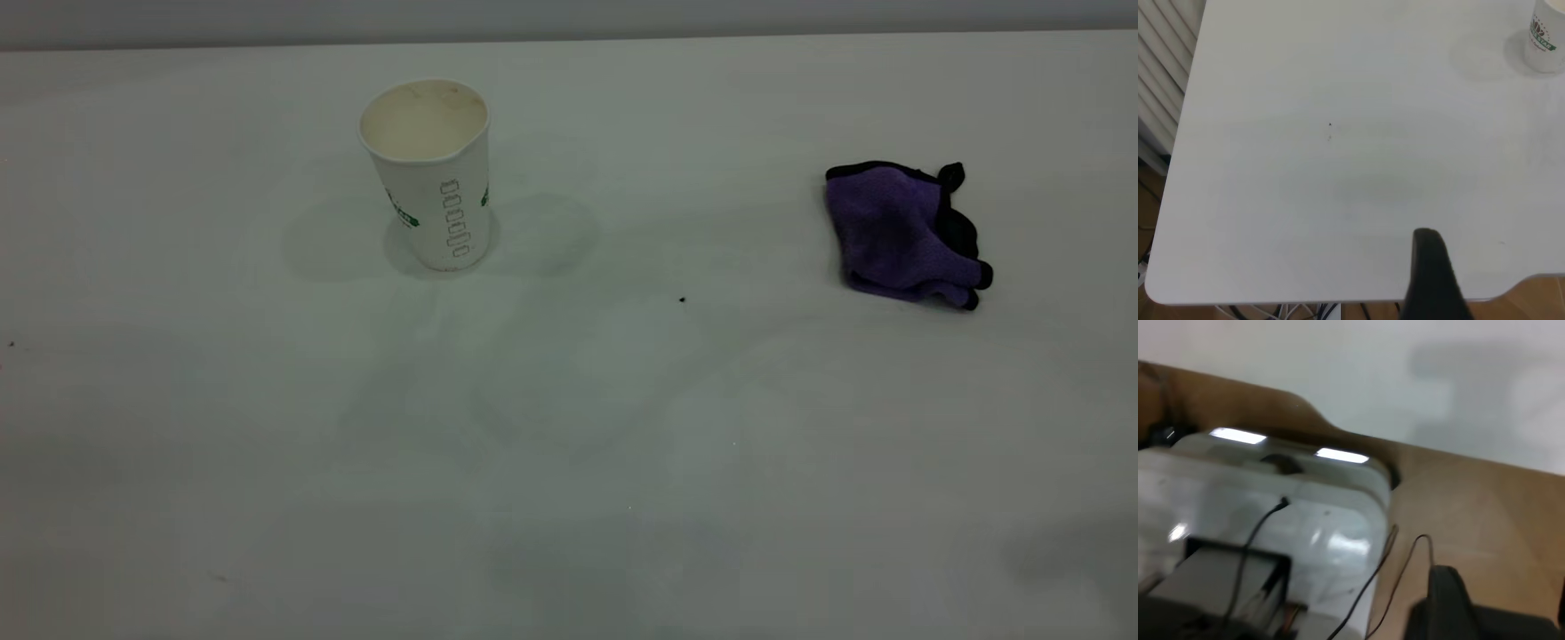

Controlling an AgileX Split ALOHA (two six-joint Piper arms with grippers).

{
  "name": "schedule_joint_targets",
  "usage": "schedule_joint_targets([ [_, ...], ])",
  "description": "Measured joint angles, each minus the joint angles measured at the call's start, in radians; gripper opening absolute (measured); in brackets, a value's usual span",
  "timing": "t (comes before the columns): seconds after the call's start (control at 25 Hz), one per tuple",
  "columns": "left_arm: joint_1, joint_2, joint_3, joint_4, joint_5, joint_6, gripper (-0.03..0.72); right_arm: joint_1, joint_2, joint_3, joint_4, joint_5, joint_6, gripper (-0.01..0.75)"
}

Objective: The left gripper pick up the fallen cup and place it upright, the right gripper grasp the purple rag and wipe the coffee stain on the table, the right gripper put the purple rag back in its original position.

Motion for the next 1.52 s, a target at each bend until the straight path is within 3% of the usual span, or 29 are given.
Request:
schedule_joint_targets([
  [0.12, 0.0, 0.0, 0.0, 0.0, 0.0, 0.0, 0.538, 0.0, -0.225, 0.064, -0.074, 0.014, 0.082, 0.429],
  [0.52, 0.0, 0.0, 0.0, 0.0, 0.0, 0.0, 0.538, 0.0, -0.784, 0.102, -0.093, -0.024, 0.093, 0.429],
  [1.2, 0.0, 0.0, 0.0, 0.0, 0.0, 0.0, 0.538, -0.001, -0.865, 0.103, -0.059, -0.024, 0.095, 0.429],
  [1.52, 0.0, 0.0, 0.0, 0.0, 0.0, 0.0, 0.538, -0.045, -0.913, 0.103, -0.058, -0.023, 0.095, 0.429],
])
